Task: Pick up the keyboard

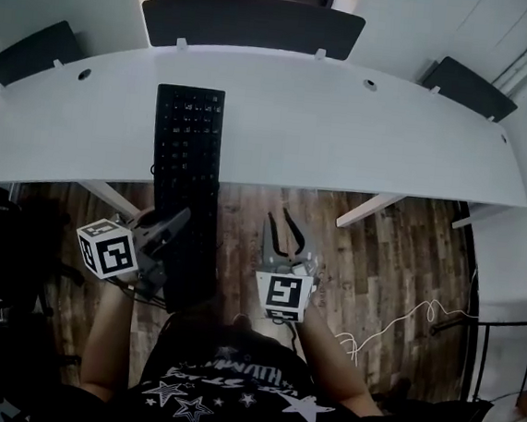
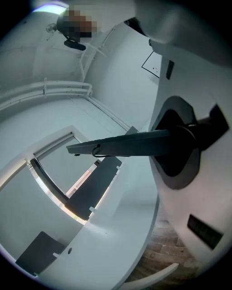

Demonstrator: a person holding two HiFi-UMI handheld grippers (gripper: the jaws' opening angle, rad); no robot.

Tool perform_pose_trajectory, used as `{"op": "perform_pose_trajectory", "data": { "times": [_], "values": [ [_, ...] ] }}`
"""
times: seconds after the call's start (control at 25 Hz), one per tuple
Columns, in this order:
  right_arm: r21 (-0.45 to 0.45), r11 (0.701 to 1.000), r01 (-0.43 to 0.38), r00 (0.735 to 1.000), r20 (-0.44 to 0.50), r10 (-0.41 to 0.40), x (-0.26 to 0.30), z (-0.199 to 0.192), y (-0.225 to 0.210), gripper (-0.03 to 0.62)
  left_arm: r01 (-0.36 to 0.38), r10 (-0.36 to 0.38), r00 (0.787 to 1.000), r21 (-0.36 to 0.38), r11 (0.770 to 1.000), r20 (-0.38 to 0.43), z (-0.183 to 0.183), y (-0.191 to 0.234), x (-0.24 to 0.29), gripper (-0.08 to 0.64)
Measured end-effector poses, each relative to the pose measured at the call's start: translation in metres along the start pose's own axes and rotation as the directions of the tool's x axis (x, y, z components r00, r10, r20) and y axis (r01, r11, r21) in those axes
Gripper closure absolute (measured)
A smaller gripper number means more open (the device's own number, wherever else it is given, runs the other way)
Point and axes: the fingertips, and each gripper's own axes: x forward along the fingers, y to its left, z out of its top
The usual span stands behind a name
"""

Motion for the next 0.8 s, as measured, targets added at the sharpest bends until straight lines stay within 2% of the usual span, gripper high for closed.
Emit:
{"op": "perform_pose_trajectory", "data": {
  "times": [0.12, 0.2, 0.32, 0.64, 0.8],
  "values": [
    [0.037, 0.999, 0.015, 1.000, 0.007, -0.015, -0.025, -0.001, -0.002, 0.516, -0.001, 0.002, 1.000, -0.014, 1.000, 0.019, -0.014, -0.023, -0.011, 0.479],
    [0.061, 0.998, 0.030, 0.999, 0.022, -0.031, -0.048, 0.003, 0.006, 0.557, 0.000, 0.001, 0.999, -0.029, 1.000, 0.033, -0.025, -0.042, -0.031, 0.479],
    [0.037, 0.999, 0.011, 0.999, 0.044, -0.013, -0.072, 0.007, 0.023, 0.572, 0.008, -0.005, 0.998, -0.049, 0.999, 0.063, -0.037, -0.062, -0.058, 0.479],
    [0.028, 0.999, -0.047, 0.998, 0.040, 0.046, -0.080, 0.004, 0.043, 0.577, -0.017, 0.021, 0.993, -0.037, 0.999, 0.112, -0.036, -0.066, -0.078, 0.479],
    [0.052, 0.997, -0.058, 0.994, 0.093, 0.053, -0.082, 0.011, 0.040, 0.588, -0.004, 0.006, 0.995, -0.018, 1.000, 0.104, -0.036, -0.071, -0.079, 0.479]
  ]
}}
